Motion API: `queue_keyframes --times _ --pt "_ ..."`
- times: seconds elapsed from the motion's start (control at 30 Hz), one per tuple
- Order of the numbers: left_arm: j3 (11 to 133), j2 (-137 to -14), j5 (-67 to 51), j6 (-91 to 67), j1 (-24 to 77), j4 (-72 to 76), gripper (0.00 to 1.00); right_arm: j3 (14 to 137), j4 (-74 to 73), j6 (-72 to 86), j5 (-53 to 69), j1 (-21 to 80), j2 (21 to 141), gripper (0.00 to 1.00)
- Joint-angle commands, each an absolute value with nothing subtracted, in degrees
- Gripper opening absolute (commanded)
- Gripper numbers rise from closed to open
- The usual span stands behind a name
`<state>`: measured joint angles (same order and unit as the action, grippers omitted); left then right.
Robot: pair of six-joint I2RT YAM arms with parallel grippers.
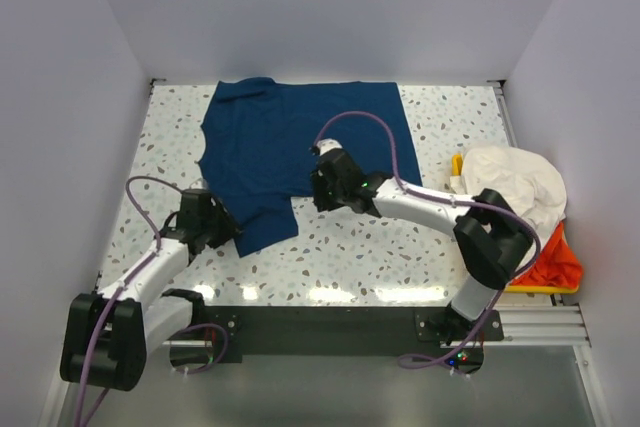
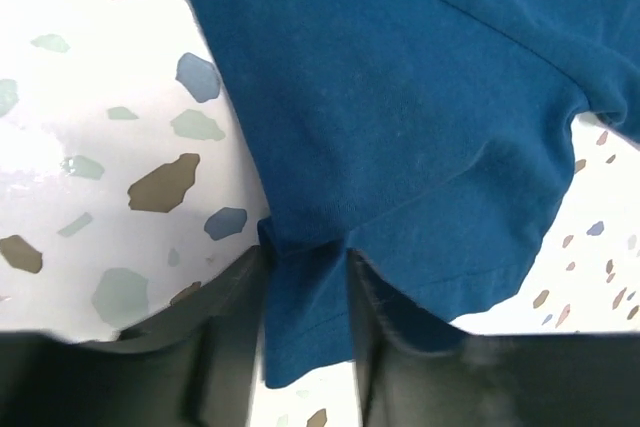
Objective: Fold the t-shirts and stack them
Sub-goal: Flatten the tshirt out
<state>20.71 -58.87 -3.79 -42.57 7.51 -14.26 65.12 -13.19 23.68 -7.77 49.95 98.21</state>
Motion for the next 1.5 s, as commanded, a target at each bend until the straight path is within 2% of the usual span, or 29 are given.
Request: queue_keyframes --times 0.0,0.2,0.23,0.27,0.3,0.5,0.77,0.9,1.07,1.27,1.33,1.37,1.4,1.47 --pt "19.78 -60.37 -3.87 -43.50 8.61 -11.87 0.39 62.85 -16.17 28.55 -8.61 43.96 92.56 0.37" --pt "20.04 -61.61 -5.97 -43.68 8.88 -9.67 0.19 57.75 -16.70 30.50 -7.30 33.67 89.04 0.38" --pt "20.30 -61.26 -5.98 -43.59 8.88 -9.75 0.08 57.31 -16.70 30.67 -6.95 31.40 88.42 0.38" --pt "21.00 -61.00 -5.80 -43.59 8.96 -10.19 0.01 56.26 -16.61 30.85 -6.51 30.25 88.16 0.38" --pt "21.96 -60.30 -5.37 -43.59 8.88 -11.50 0.00 55.29 -16.70 31.02 -5.89 27.97 87.63 0.38" --pt "26.45 -55.47 -2.64 -45.26 8.79 -21.42 0.00 52.04 -17.84 32.25 -6.50 20.93 84.38 0.39" --pt "28.91 -50.02 -0.62 -49.65 8.26 -30.67 0.00 45.62 -18.81 34.98 -7.12 14.42 78.58 0.49" --pt "29.70 -47.56 -0.18 -50.28 7.56 -34.27 0.00 43.69 -18.90 35.51 -7.21 12.31 77.35 0.50" --pt "30.15 -46.67 -0.87 -49.05 6.24 -35.07 0.00 41.75 -17.49 36.30 -6.86 10.02 76.91 0.50" --pt "26.64 -50.36 -5.71 -46.93 6.24 -27.35 0.00 41.75 -16.08 36.47 -5.01 9.49 78.05 0.50" --pt "25.76 -51.41 -5.54 -47.02 6.33 -26.20 0.15 41.66 -16.00 36.30 -5.18 9.49 77.78 0.50" --pt "24.97 -51.50 -4.67 -47.02 6.50 -25.58 0.26 41.66 -16.08 36.12 -5.36 9.49 77.61 0.50" --pt "24.61 -50.98 -3.96 -47.46 6.76 -24.97 0.42 41.66 -16.17 35.86 -5.54 9.41 77.43 0.50" --pt "23.65 -50.19 -1.95 -47.55 7.29 -23.91 0.54 42.01 -16.35 35.42 -5.71 9.41 77.43 0.50"
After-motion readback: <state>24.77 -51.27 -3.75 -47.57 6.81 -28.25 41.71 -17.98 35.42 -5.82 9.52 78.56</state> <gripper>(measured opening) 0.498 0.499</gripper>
